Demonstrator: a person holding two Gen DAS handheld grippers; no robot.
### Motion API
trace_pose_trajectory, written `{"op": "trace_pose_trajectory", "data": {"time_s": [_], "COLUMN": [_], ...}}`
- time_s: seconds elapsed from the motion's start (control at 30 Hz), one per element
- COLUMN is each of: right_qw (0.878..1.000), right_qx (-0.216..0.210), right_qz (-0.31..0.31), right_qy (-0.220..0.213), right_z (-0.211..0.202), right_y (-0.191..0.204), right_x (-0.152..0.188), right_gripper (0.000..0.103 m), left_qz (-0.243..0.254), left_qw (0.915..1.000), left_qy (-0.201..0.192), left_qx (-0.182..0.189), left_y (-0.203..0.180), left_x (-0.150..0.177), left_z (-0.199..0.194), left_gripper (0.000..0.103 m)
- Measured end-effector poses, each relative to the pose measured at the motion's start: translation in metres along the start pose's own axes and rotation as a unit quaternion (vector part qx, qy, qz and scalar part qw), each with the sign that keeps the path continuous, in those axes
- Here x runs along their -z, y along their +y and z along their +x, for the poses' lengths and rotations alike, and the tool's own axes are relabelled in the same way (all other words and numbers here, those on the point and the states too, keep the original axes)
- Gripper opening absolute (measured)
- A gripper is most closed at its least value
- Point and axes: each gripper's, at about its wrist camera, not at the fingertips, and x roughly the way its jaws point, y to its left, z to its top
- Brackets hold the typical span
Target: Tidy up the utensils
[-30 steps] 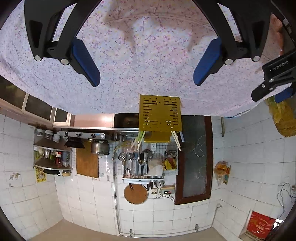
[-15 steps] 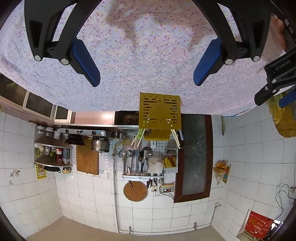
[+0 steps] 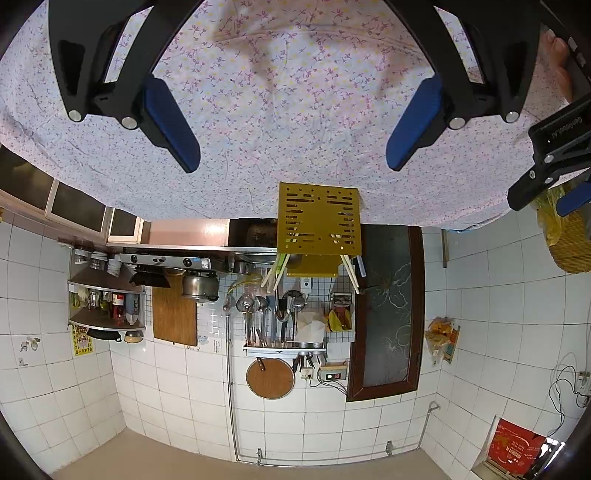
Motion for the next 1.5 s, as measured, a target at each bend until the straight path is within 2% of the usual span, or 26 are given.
{"op": "trace_pose_trajectory", "data": {"time_s": [0.47,1.5], "right_qw": [1.000,1.000], "right_qx": [-0.001,-0.001], "right_qz": [0.001,0.002], "right_qy": [-0.002,-0.004], "right_z": [-0.0019,-0.0020], "right_y": [-0.0004,-0.0005], "right_x": [-0.0015,-0.0024], "right_gripper": [0.098,0.098], "left_qz": [0.002,0.005], "left_qw": [0.9999,0.9999], "left_qy": [0.013,0.014], "left_qx": [0.002,0.004], "left_y": [0.0006,0.0012], "left_x": [-0.0001,0.0023], "left_z": [0.0077,0.0091], "left_gripper": [0.098,0.098]}}
